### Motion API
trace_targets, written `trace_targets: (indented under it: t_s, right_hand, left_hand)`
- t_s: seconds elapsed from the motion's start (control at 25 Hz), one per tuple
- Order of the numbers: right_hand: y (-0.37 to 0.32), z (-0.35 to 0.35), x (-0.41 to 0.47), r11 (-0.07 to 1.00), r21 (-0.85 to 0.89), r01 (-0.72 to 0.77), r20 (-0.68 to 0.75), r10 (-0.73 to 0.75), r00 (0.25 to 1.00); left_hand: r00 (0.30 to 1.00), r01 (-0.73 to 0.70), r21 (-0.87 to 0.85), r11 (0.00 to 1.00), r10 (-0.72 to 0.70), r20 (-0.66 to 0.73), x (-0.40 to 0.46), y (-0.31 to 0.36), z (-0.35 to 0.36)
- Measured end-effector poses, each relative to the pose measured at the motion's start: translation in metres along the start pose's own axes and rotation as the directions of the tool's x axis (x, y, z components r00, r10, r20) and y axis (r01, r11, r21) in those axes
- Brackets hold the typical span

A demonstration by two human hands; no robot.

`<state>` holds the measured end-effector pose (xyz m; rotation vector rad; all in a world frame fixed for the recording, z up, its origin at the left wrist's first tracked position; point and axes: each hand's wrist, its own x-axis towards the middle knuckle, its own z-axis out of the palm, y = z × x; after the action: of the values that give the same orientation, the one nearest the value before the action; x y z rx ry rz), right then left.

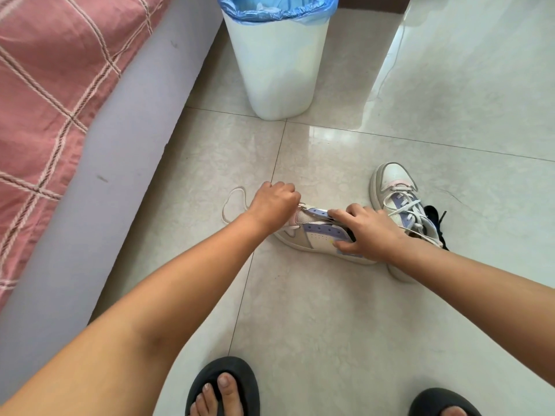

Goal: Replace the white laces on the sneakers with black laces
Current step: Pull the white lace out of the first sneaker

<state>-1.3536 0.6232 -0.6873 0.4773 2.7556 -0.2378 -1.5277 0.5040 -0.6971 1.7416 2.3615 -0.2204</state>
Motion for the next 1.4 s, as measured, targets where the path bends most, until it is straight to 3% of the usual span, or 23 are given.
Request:
trace_targets:
  t_s: [0.08,0.16,0.28,0.4,0.48,0.52,0.56,0.6,0.64,0.68,0.72,0.8,1.04,1.16,1.28,1.4]
  right_hand:
    - [0.001,0.001,-0.001,1.000,0.010,0.025,0.002,-0.025,1.000]
    - [0.006,0.001,-0.004,0.999,0.036,0.040,0.012,-0.040,0.999]
    - [0.014,0.003,-0.011,0.997,0.060,0.044,0.026,-0.045,0.999]
    - [0.016,0.000,-0.013,0.996,0.066,0.054,0.041,-0.057,0.998]
    - [0.013,0.001,-0.012,0.997,0.064,0.049,0.041,-0.052,0.998]
    - [0.012,0.001,-0.011,0.998,0.049,0.041,0.038,-0.043,0.998]
    - [0.011,0.001,-0.011,0.999,0.026,0.039,0.041,-0.040,0.998]
    - [0.010,0.001,-0.011,0.999,0.003,0.043,0.044,-0.043,0.998]
    - [0.009,0.001,-0.010,0.999,-0.015,0.050,0.047,-0.049,0.998]
    - [0.009,0.000,-0.011,0.998,-0.024,0.054,0.048,-0.053,0.997]
    - [0.009,0.000,-0.011,0.998,-0.025,0.055,0.049,-0.053,0.997]
    - [0.009,0.001,-0.012,0.999,-0.025,0.049,0.041,-0.048,0.998]
    - [0.008,0.003,-0.014,0.998,-0.004,0.060,0.036,-0.060,0.998]
    - [0.007,0.003,-0.015,0.998,0.032,0.051,0.041,-0.052,0.998]
    - [-0.004,-0.001,-0.009,0.997,0.064,0.031,0.046,-0.034,0.998]
    - [-0.027,-0.003,0.001,0.996,0.057,0.071,0.072,-0.075,0.995]
  left_hand:
    - [0.997,0.081,-0.023,0.996,-0.081,-0.004,-0.002,-0.018,-0.005]
    - [0.944,0.330,-0.078,0.941,-0.331,0.002,-0.009,-0.055,-0.011]
    - [0.733,0.679,-0.020,0.734,-0.676,0.074,-0.038,-0.111,-0.009]
    - [0.544,0.834,-0.003,0.551,-0.822,0.171,-0.064,-0.132,0.000]
    - [0.473,0.876,-0.015,0.482,-0.853,0.221,-0.067,-0.136,0.002]
    - [0.489,0.865,-0.012,0.502,-0.837,0.246,-0.063,-0.133,0.001]
    - [0.563,0.816,-0.008,0.578,-0.790,0.243,-0.056,-0.124,-0.002]
    - [0.701,0.701,-0.020,0.713,-0.683,0.205,-0.048,-0.107,-0.004]
    - [0.850,0.519,-0.065,0.852,-0.506,0.148,-0.038,-0.085,-0.001]
    - [0.955,0.292,-0.119,0.949,-0.282,0.091,-0.029,-0.060,0.002]
    - [0.995,0.090,-0.200,0.976,-0.082,0.048,-0.022,-0.035,0.004]
    - [0.994,-0.100,-0.246,0.964,0.105,0.008,-0.011,0.002,0.005]
    - [0.998,-0.056,0.078,0.995,0.055,0.015,-0.004,0.008,0.001]
    - [0.983,0.180,0.058,0.982,-0.181,0.016,-0.004,-0.015,-0.006]
    - [0.891,0.454,-0.047,0.890,-0.453,0.036,-0.013,-0.034,-0.002]
    - [0.827,0.562,-0.056,0.825,-0.558,0.075,-0.024,-0.032,0.006]
